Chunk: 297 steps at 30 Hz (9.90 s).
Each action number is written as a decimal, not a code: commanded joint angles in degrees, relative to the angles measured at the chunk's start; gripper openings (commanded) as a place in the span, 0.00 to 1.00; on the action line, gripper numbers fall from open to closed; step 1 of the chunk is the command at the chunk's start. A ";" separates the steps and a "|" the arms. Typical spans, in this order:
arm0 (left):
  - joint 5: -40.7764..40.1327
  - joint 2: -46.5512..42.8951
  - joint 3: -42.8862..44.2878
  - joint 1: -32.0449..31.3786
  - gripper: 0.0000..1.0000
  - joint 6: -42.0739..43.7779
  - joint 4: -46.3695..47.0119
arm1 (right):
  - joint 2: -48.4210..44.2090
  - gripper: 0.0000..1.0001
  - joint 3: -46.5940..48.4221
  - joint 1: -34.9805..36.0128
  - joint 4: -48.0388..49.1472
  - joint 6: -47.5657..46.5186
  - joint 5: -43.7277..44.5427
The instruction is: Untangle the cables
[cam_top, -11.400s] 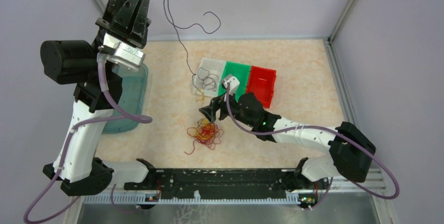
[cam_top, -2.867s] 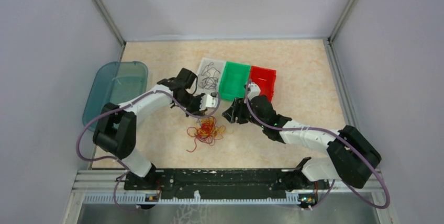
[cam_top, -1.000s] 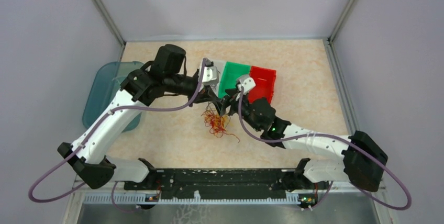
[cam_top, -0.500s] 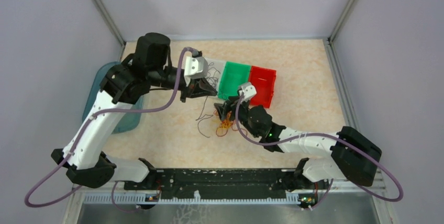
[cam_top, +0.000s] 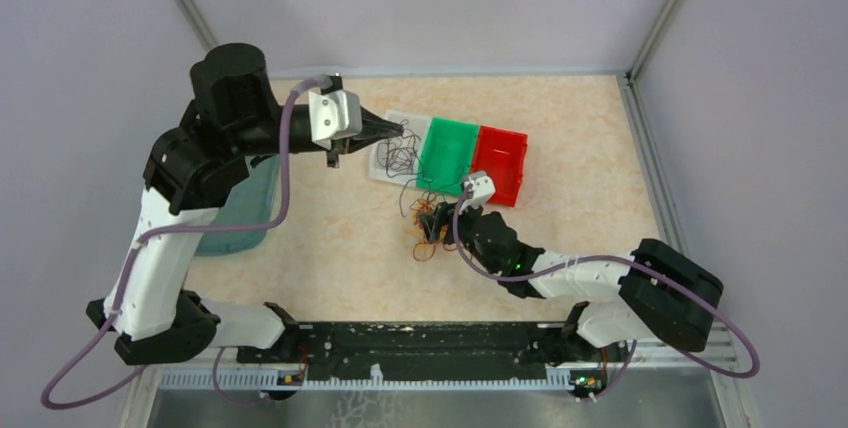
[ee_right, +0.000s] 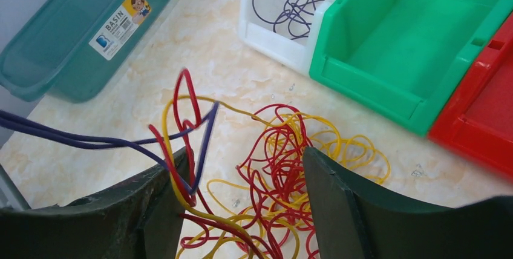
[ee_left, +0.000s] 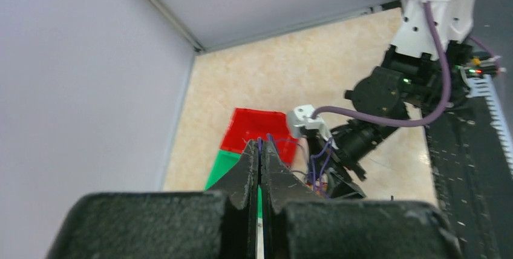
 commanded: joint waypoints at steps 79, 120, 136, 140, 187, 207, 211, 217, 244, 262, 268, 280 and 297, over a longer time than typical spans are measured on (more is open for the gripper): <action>-31.07 11.06 -38.25 15.95 0.00 -2.71 55.75 | -13.40 0.72 10.84 -6.63 -30.20 5.98 5.33; -37.42 22.97 -43.88 14.29 0.00 3.55 63.33 | -14.63 0.72 6.80 -9.88 -28.16 6.91 4.48; -35.34 29.29 -46.41 12.45 0.00 3.17 57.69 | -15.16 0.72 6.26 -10.43 -28.60 7.24 5.79; -34.84 31.13 -46.29 12.22 0.00 1.88 58.84 | -14.63 0.72 6.10 -11.25 -28.47 7.19 5.19; -1.48 13.29 -44.66 6.58 0.94 18.05 15.55 | -16.74 0.72 4.59 -15.04 -29.14 8.02 -6.73; -4.84 22.89 -38.57 -2.31 0.37 33.20 12.85 | -22.28 0.71 3.02 -16.69 -34.42 8.64 -6.20; -3.78 22.32 -36.69 -2.49 0.29 32.97 9.82 | -21.18 0.70 3.12 -16.78 -33.57 8.61 -6.91; -7.47 20.55 -40.01 -2.88 0.11 29.89 15.08 | -20.67 0.70 3.12 -16.82 -32.95 8.51 -7.79; -19.16 12.60 -42.91 -6.22 0.02 25.47 20.54 | -20.08 0.70 3.86 -17.69 -31.06 8.01 -11.62; -9.31 -16.55 -58.94 -10.01 0.00 43.68 32.67 | -16.14 0.79 9.46 -17.72 -17.43 2.59 -37.63; -8.27 -18.41 -58.62 -10.02 0.00 43.55 35.96 | -15.92 0.81 9.76 -16.30 -15.95 2.15 -39.54; -3.77 -21.64 -58.92 -10.40 0.02 47.20 39.25 | -6.40 0.82 17.00 -11.49 -17.45 -0.80 -34.45; -4.61 -22.48 -60.38 -10.40 0.00 57.51 60.53 | 0.99 0.74 7.28 -9.85 -8.63 6.71 -22.59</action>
